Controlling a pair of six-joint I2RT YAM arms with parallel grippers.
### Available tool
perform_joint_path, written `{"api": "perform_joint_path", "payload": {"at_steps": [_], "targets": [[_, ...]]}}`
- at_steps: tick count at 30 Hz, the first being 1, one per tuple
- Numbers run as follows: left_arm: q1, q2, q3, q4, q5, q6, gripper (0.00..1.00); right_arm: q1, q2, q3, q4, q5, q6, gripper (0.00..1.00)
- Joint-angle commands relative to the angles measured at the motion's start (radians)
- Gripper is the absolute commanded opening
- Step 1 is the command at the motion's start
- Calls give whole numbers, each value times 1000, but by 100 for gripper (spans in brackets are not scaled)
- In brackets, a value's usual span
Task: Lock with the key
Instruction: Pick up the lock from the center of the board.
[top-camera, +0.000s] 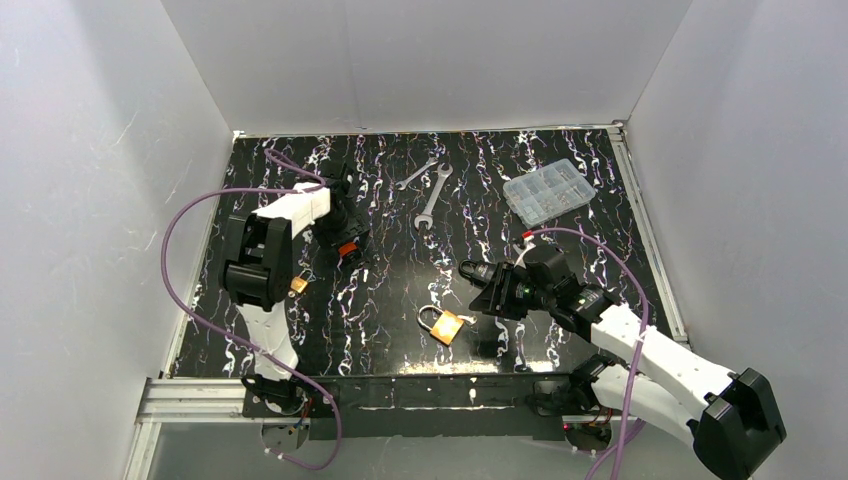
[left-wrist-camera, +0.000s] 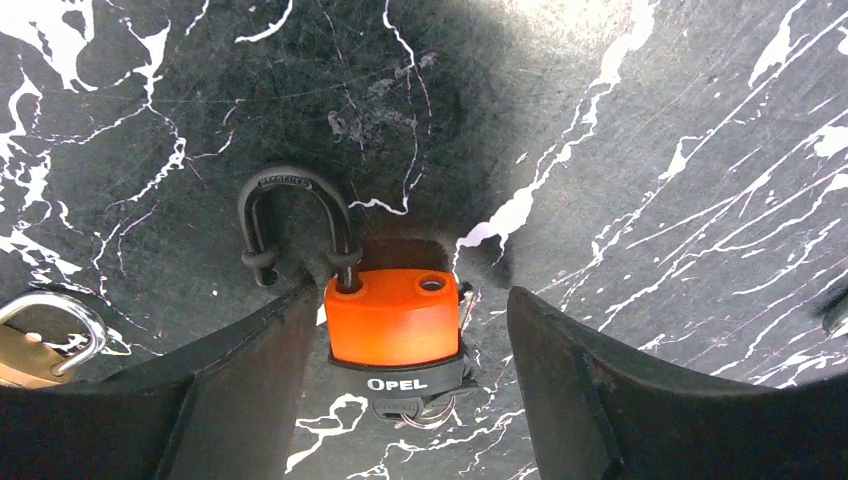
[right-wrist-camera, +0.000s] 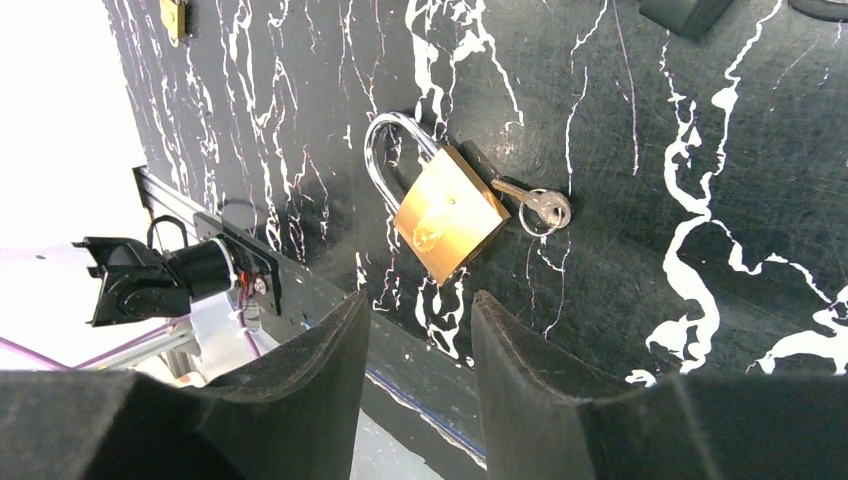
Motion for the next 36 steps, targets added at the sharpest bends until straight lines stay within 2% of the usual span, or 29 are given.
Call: {"api": "perform_joint_path", "payload": {"at_steps": [1,7,13,20,24,28,36], "targets": [[0,-4,-12,-11,-2,-11,67,6,-18,58,1,-6,15,49],[-19,-50,-91,24,27,-9,62,6,5,77,37,-5,34,49],[-37,-120,-182,60,91,-31,46,8,67,120,114,9,49,48],[-43,-223,-233,68,230,-79,0,41,169,166,244,27,60,48],[-52,-356,-278,102,339,-199,0,102,228,193,336,93,48,49],[-92,-522,-298,119,360,-349,0,166,261,204,436,198,17,49],[-274,-788,-282,134,235,-565,0,265,221,319,456,420,-119,52]]}}
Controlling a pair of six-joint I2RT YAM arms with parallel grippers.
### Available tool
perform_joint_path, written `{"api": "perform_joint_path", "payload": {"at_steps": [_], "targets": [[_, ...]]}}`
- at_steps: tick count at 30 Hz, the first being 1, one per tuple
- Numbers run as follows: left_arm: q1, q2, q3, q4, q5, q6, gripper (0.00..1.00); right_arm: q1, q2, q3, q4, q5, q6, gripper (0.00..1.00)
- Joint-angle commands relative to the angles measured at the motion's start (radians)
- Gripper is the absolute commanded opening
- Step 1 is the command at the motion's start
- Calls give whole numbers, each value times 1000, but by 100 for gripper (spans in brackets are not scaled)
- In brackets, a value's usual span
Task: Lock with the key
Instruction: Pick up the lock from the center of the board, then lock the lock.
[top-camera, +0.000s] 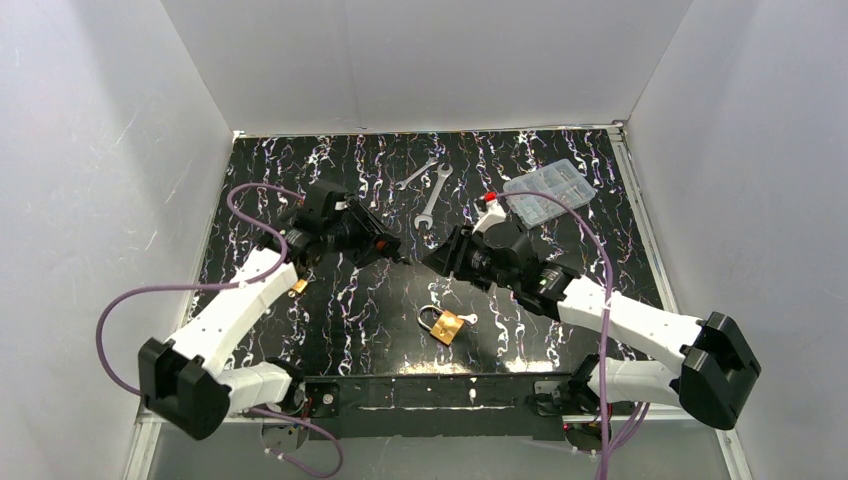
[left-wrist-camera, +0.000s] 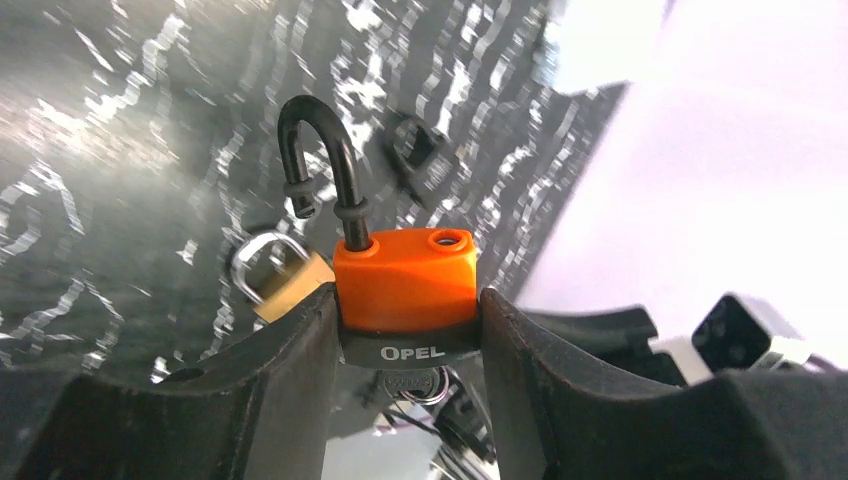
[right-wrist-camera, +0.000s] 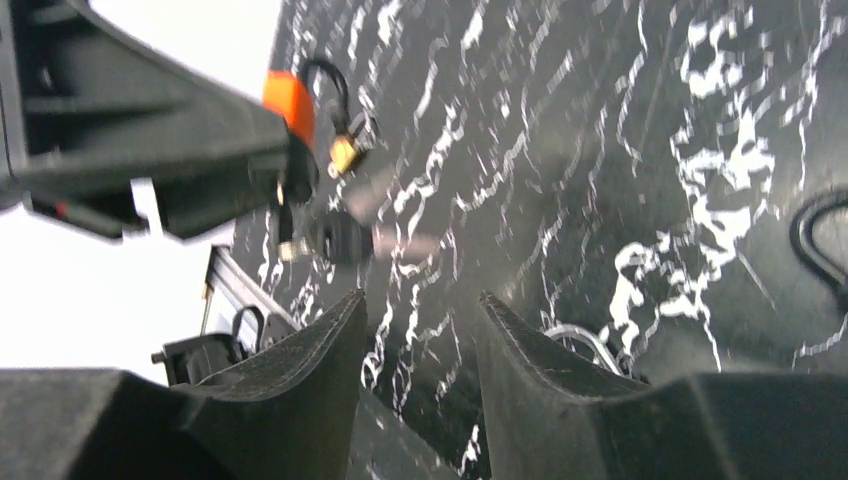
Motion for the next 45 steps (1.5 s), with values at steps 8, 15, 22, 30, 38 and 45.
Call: {"api": "perform_joint_path", "payload": {"at_steps": [8,15,22,30,38,45], "targets": [[-240,-166,79,16,-174,-288,0,147,-137,156,114,299,-293,59],[-314,-162,118,73,-269,-356,0,204,-132,184,105,364,-342,61],[-342,-153,144,116,-277,-389,0,228,-147,174,134,397,-352,61],[-376,-152,163,146,-271,-409,0,238,-120,179,187,460,-370,57],[-394,-143,186,160,-266,-418,0,238,-83,221,217,482,-395,45],[-412,-135,187,170,-248,-423,0,238,-94,221,218,514,-395,6]]}}
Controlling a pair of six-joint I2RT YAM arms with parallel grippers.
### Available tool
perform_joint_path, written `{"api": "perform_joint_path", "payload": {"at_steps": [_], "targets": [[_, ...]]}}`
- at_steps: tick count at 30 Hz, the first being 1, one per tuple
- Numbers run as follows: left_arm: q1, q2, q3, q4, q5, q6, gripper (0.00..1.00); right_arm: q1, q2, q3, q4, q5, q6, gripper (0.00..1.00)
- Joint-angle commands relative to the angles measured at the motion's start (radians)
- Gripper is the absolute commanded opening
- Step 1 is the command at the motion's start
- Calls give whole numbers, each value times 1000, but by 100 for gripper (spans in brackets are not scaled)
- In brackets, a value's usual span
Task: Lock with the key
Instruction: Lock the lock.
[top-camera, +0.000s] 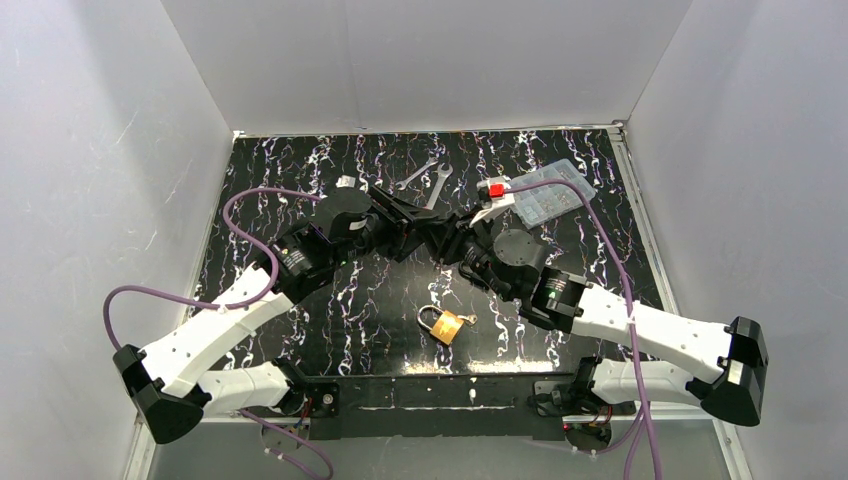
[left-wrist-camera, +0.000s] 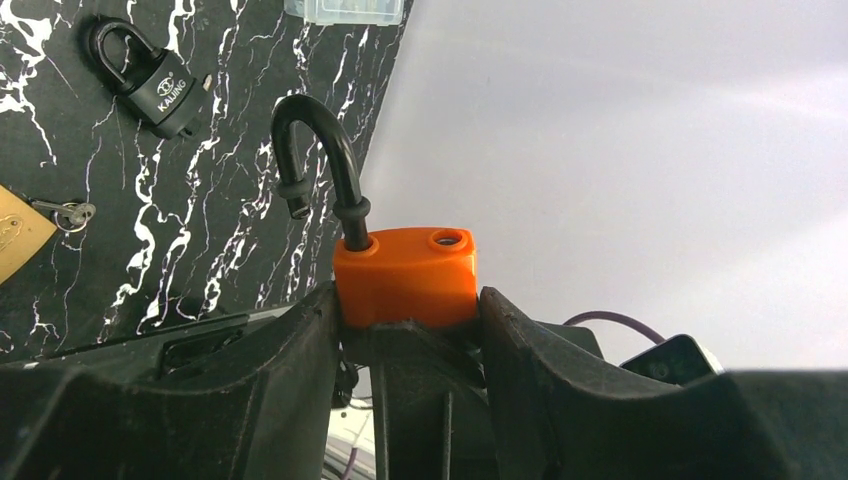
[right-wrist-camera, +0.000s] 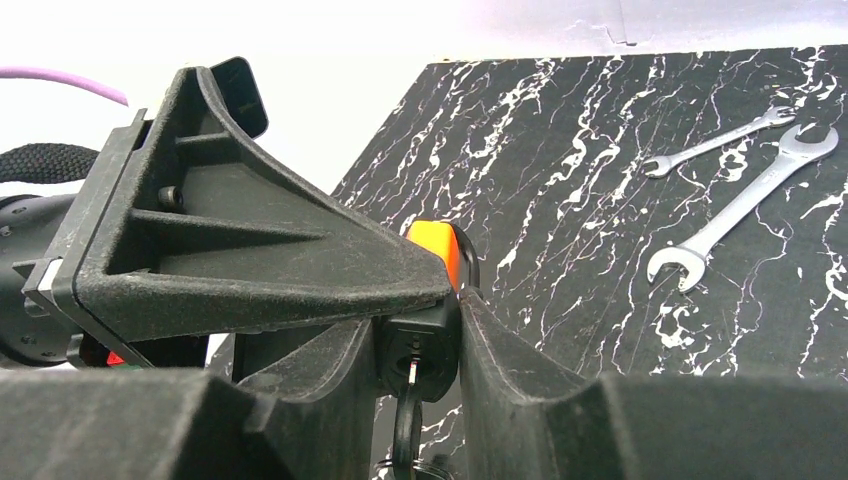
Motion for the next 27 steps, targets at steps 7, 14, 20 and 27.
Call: {"api": "perform_joint_path", "payload": {"at_steps": [7,14,20,27], "targets": [[-19,-54,31,6,21,176,82,2,-77,53,-67,57,32,1],[34,-106,-6,-34,184,352,93,-53,-234,-15,-173,-120,120,1],[106,-128,-60,-50,362,396,81,-115,-338,-57,-172,-400,126,1],[154,-162,-116,43,518,326,65,-135,-318,-66,-122,-648,131,1]]}}
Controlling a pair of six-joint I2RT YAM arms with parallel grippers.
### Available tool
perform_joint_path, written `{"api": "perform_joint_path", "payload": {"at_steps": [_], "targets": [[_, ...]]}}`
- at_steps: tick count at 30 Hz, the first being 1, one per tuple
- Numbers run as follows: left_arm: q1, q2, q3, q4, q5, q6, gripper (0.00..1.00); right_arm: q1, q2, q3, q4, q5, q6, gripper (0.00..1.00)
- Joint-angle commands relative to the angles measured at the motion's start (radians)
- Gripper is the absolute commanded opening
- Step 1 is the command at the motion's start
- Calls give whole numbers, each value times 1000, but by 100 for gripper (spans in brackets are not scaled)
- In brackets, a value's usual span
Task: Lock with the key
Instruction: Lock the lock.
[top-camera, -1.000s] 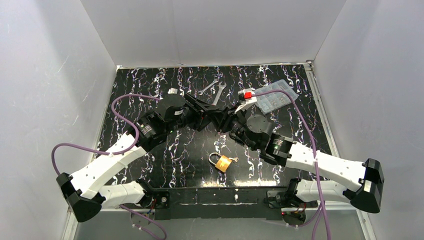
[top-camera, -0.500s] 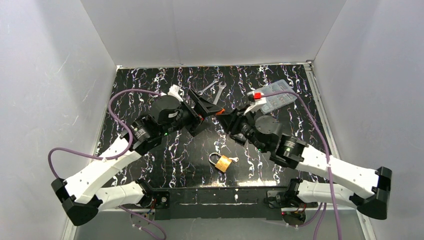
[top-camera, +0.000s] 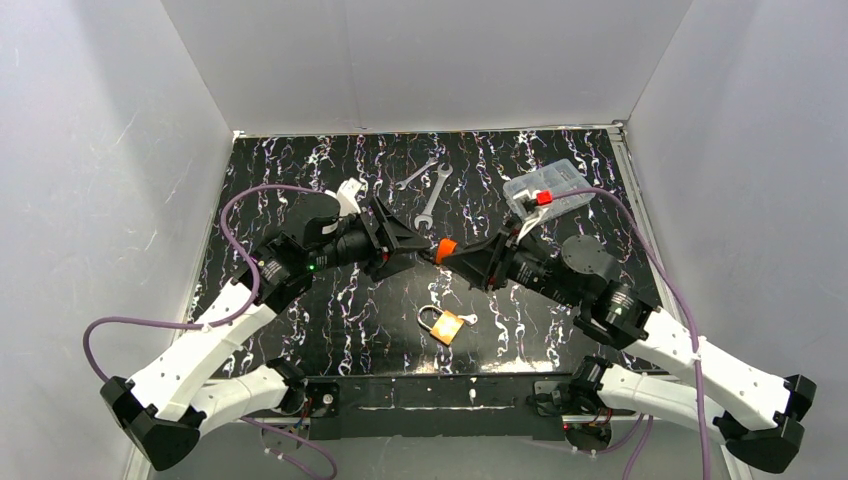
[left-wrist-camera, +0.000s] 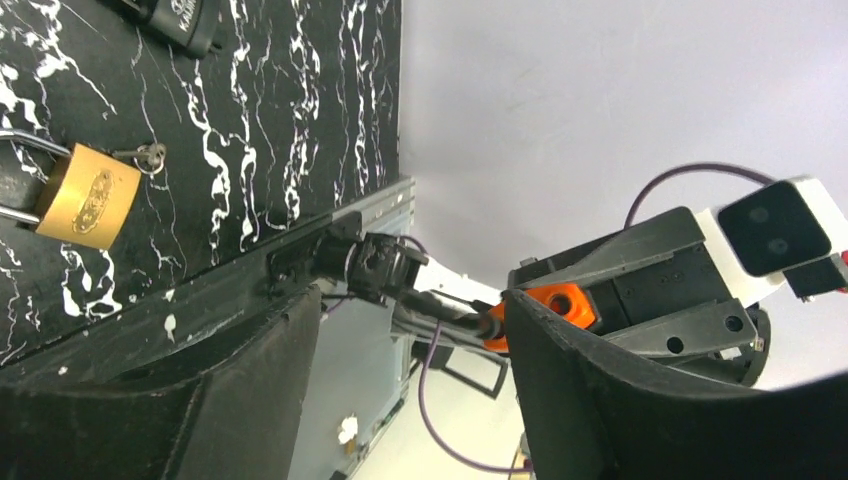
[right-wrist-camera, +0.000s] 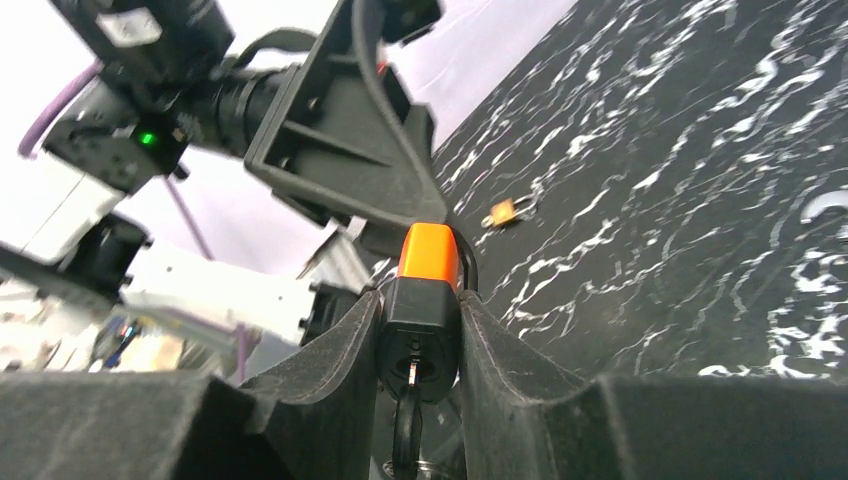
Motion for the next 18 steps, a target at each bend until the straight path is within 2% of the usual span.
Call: {"api": "perform_joint_path", "payload": {"at_steps": [1,11,12,13,14,18], "targets": [[24,-49,-16,48,137,-17,63,-9,8,-14,119,-200,17,1],[59,-97,-130,145,252,-110,45,-29,23,-15,144,-243,46,1],[60,-97,-123,107,242,-103,46,-30,15,-19,144,-226,48,1],[61,-113,-123,63,202,-95,57,-31,2,-20,135,-198,45,1],[71,-129,-133,43,187,-100,59,-34,-8,-17,126,-186,37,1],[80,-133,-179,96,218,-172,60,-34,2,-13,131,-207,30,1]]}}
